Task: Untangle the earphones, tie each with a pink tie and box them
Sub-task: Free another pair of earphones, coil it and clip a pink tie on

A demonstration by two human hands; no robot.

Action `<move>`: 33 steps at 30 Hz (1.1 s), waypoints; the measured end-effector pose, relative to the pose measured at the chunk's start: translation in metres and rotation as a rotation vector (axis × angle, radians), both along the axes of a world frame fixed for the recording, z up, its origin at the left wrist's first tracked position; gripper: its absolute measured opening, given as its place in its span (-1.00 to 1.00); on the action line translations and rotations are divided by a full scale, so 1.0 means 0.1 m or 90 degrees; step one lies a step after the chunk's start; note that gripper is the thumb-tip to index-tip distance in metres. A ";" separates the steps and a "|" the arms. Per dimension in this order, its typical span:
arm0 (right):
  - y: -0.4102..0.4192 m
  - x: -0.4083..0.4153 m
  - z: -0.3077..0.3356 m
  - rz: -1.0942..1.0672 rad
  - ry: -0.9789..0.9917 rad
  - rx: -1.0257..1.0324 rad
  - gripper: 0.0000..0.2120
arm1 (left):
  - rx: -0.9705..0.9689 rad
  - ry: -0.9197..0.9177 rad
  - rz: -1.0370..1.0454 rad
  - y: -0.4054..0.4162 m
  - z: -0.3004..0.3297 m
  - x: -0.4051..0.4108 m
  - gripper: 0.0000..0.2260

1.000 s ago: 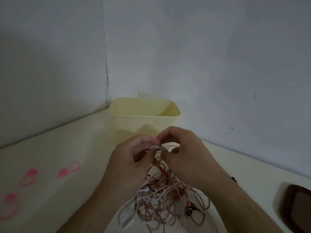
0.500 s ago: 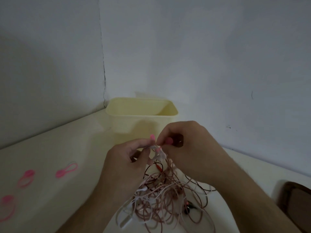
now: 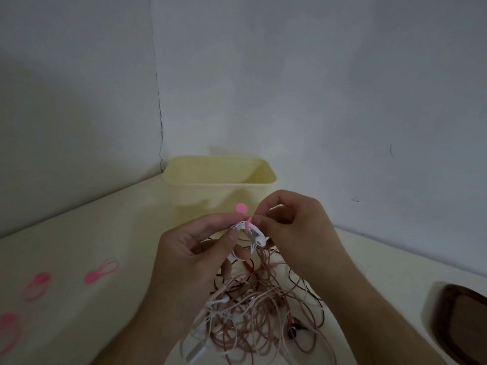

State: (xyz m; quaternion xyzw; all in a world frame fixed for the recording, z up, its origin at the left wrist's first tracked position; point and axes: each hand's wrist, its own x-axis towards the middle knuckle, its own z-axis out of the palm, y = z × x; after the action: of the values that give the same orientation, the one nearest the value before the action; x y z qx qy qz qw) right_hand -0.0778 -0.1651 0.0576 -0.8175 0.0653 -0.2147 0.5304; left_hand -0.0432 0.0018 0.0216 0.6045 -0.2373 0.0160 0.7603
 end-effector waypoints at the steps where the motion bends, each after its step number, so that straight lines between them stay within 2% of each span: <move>1: 0.00 0.00 -0.01 0.008 0.000 0.021 -0.87 | 0.001 -0.003 0.001 0.01 0.00 0.00 -0.74; 9: -0.07 0.05 -0.10 0.017 -0.050 0.083 -0.91 | 0.000 0.020 -0.042 -0.01 0.01 0.00 -0.75; 17: 0.01 0.07 -0.16 0.074 0.049 0.230 -0.94 | 0.007 -0.027 0.022 -0.04 -0.02 0.00 -0.73; 24: -0.01 0.07 -0.17 0.062 0.053 0.259 -0.99 | -0.002 -0.058 0.089 -0.03 -0.06 0.04 -0.70; 27: 0.00 0.06 -0.17 0.071 0.059 0.271 -0.99 | -0.004 -0.056 0.072 -0.01 -0.06 0.05 -0.70; 33: 0.00 0.06 -0.15 0.095 0.077 0.293 -0.89 | -0.016 -0.072 0.053 -0.03 -0.05 0.04 -0.72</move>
State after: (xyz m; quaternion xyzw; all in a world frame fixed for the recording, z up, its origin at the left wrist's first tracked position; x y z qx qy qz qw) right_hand -0.0717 -0.1649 0.0422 -0.6893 0.0834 -0.1048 0.7120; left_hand -0.0393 -0.0007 0.0169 0.6024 -0.2545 0.0845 0.7518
